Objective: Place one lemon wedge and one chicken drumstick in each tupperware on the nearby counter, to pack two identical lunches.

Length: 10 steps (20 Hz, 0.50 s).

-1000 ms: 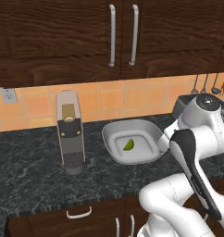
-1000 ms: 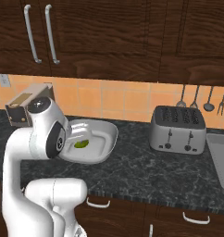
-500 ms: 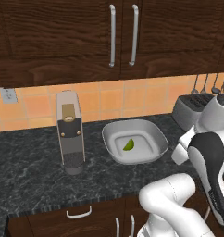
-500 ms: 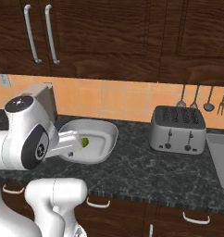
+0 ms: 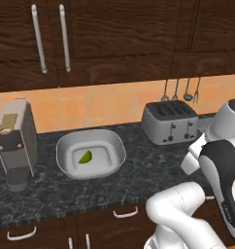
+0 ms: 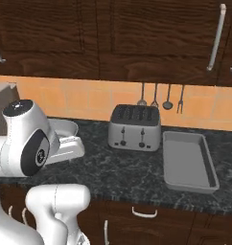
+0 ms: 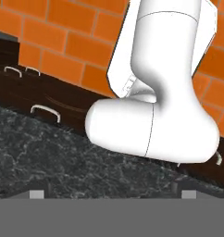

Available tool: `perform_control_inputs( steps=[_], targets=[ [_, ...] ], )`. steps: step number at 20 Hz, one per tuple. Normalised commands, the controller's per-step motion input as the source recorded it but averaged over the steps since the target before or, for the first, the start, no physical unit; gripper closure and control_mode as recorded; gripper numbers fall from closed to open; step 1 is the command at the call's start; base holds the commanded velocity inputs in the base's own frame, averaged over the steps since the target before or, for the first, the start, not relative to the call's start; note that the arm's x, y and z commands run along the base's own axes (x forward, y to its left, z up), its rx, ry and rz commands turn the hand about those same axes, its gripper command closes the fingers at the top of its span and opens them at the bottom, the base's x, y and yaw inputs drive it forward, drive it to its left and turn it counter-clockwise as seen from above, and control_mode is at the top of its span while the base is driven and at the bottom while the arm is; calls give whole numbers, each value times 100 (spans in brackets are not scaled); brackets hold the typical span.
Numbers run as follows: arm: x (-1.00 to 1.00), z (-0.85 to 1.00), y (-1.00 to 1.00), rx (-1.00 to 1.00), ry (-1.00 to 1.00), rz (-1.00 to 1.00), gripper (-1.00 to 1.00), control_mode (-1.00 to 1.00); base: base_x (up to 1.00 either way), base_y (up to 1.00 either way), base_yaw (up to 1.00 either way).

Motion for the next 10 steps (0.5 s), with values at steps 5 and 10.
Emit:
perform_control_inputs(
  steps=[5,10],
  targets=[
    [0,0,0,0,0,0,-100,100,-98,-100,-7],
    [0,0,0,0,0,0,-100,100,-32,-100,-4]
  ],
)
